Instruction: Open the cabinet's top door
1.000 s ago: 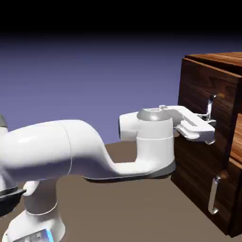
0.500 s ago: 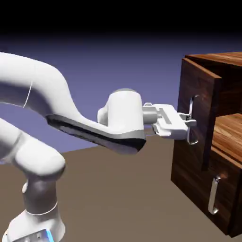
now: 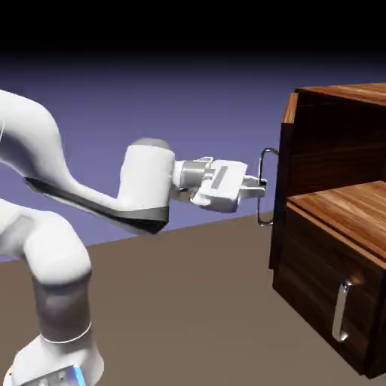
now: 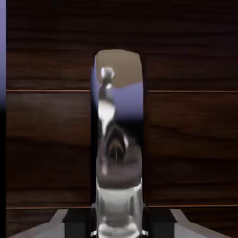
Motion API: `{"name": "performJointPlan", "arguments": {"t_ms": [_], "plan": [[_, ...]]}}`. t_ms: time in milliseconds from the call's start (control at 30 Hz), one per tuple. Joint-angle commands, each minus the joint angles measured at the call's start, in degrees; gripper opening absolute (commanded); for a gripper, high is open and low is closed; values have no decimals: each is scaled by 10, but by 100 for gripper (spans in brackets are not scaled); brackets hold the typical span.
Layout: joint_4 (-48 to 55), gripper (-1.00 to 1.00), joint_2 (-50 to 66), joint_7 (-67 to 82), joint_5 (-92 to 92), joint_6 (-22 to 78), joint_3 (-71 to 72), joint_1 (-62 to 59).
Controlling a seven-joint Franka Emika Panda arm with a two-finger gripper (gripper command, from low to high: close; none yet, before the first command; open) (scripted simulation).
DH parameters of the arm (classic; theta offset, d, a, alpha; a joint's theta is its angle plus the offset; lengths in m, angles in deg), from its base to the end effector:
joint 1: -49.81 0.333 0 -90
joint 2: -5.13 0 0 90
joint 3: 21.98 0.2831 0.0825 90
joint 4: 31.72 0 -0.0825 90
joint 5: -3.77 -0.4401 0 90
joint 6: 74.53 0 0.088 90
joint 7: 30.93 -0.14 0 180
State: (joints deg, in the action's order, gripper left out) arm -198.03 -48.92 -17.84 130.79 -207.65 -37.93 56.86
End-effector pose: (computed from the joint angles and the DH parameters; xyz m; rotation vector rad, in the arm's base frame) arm 0.4146 -0.0724 0.4207 1.0532 1.1664 0.0795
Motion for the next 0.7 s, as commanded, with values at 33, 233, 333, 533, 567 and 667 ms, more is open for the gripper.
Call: {"name": "performJointPlan", "arguments": {"t_ms": [33, 233, 333, 533, 567, 667], "plan": [[-14, -100, -14, 16, -49, 26, 32, 0], [-39, -100, -38, 54, -199, 117, 132, 17], [-41, -100, -36, 64, -273, 168, 184, 32], [-16, -100, 1, 67, -423, 285, 296, 61], [-8, -100, 13, 65, -448, 306, 315, 64], [27, -100, 59, 55, -522, 377, 377, 68]]}}
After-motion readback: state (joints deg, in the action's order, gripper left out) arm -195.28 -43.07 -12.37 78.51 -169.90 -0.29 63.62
